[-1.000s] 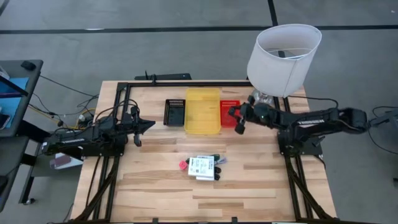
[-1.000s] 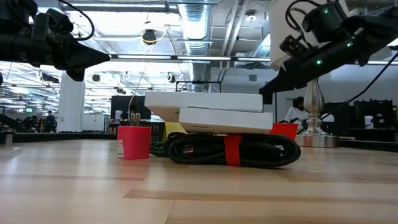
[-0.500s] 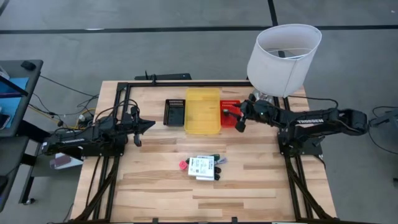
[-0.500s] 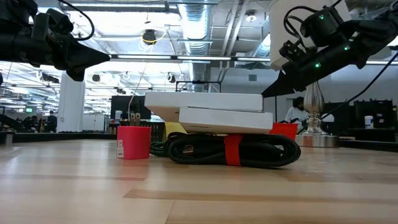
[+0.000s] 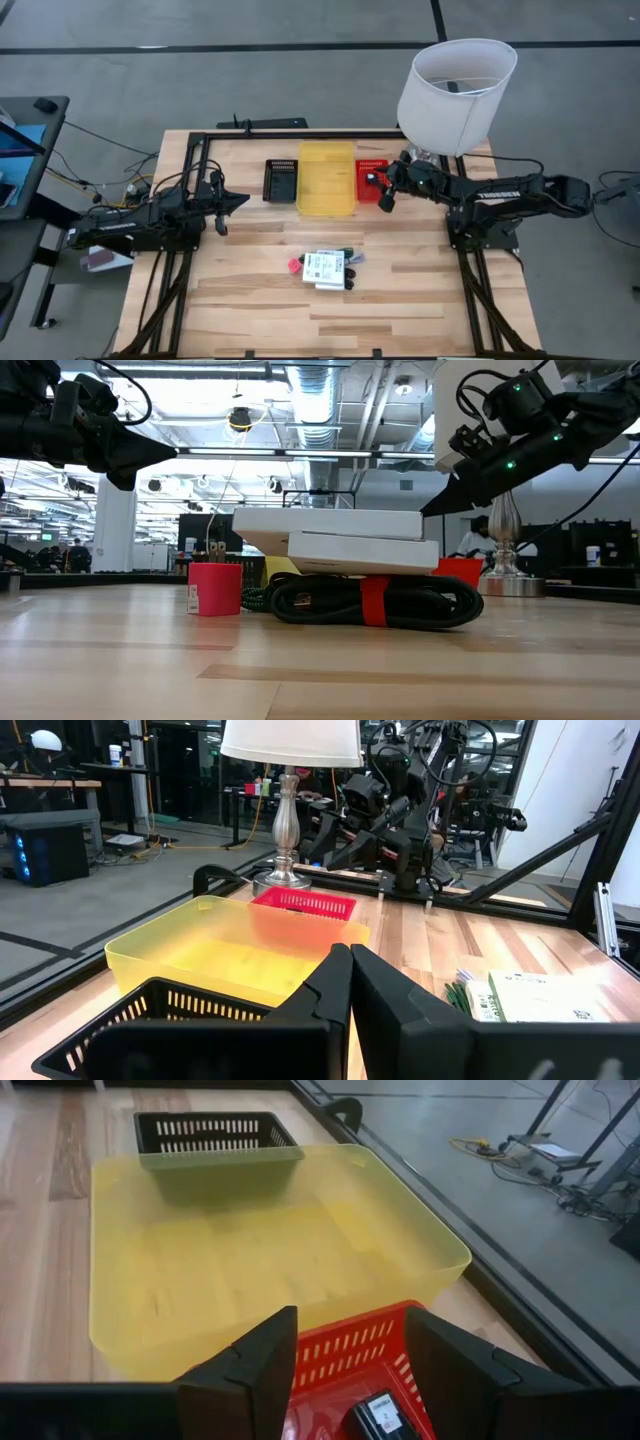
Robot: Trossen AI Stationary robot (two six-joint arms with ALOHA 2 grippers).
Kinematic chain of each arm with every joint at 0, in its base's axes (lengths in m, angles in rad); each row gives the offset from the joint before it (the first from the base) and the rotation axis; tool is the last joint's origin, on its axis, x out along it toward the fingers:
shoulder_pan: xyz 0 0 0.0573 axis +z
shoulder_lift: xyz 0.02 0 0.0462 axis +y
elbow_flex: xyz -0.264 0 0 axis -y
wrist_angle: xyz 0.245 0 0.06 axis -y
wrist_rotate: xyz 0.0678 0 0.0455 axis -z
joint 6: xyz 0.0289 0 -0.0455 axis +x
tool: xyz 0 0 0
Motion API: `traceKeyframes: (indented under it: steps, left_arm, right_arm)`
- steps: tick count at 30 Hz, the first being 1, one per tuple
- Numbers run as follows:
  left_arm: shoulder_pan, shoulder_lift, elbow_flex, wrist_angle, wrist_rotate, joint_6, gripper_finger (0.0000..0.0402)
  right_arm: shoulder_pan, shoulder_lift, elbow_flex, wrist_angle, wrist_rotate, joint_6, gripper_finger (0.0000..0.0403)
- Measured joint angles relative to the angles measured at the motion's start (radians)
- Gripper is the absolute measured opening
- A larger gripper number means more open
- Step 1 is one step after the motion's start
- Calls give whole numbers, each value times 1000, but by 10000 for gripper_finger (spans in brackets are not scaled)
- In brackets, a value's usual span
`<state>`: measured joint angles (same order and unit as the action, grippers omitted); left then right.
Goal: Pick and place items into bin
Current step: Put the pink charger adapter into the red bin
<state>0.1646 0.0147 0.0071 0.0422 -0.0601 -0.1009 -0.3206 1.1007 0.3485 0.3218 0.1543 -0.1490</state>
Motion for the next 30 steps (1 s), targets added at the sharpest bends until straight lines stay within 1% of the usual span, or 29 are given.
traceKeyframes:
  steps: [9, 15, 21, 30]
  left_arm:
    - [0, 0, 0, 0, 0, 0, 0]
    - [0, 0, 0, 0, 0, 0, 0]
    - [0, 0, 0, 0, 0, 0, 0]
    - [0, 0, 0, 0, 0, 0, 0]
  right_arm:
    - [0, 0, 0, 0, 0, 5, 176]
    - [20, 0, 0, -5, 0, 86, 174]
    - [122, 0, 0, -79, 0, 113, 178]
    - [310, 0, 0, -254, 1, 289, 172]
